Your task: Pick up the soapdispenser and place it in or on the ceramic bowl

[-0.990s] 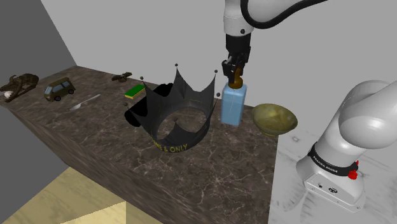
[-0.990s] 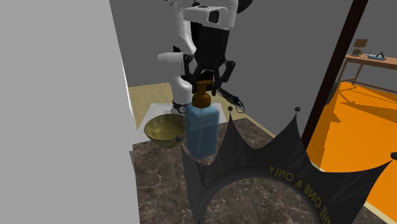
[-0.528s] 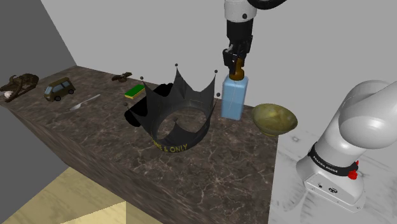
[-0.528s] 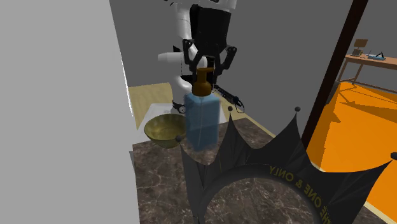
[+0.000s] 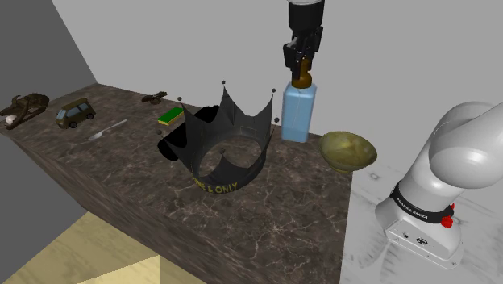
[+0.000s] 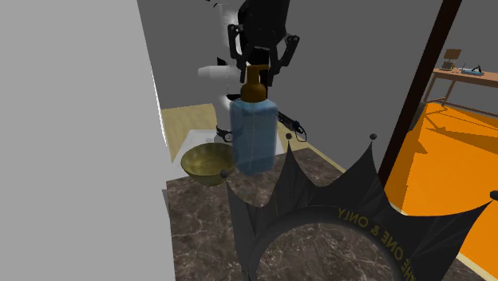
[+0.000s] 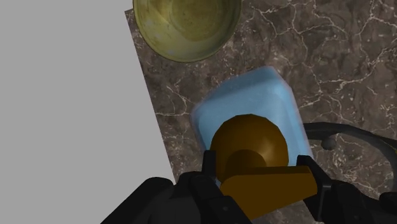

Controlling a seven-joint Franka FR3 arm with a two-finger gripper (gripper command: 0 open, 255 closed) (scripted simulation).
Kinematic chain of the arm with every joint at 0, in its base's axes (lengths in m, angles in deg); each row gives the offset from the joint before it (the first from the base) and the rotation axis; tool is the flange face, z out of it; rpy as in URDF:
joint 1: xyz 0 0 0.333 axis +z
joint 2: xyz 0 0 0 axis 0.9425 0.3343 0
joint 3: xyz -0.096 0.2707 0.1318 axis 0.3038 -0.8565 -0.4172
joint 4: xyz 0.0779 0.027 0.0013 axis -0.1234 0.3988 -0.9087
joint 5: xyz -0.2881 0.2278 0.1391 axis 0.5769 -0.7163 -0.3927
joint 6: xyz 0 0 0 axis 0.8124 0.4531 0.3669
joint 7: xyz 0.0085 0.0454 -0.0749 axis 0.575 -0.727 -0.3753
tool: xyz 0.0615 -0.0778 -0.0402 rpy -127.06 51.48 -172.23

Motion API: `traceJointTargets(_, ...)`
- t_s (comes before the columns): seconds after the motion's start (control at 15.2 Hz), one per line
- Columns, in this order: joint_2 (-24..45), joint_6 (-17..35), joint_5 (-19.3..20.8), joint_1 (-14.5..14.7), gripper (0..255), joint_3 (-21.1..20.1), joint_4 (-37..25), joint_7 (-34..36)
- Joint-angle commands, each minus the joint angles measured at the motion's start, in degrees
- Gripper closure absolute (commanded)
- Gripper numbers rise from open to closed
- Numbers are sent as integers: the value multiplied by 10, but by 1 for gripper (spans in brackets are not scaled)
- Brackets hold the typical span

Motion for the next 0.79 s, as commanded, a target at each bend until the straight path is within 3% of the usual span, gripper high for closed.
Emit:
traceJointTargets(0.0, 1, -15, 0, 0, 255, 0, -16, -1)
traceJointTargets(0.2, 4, -33, 1, -1, 255, 1, -37, -3)
traceJointTargets(0.73, -108, -131, 23, -10, 255, 61, -30, -78)
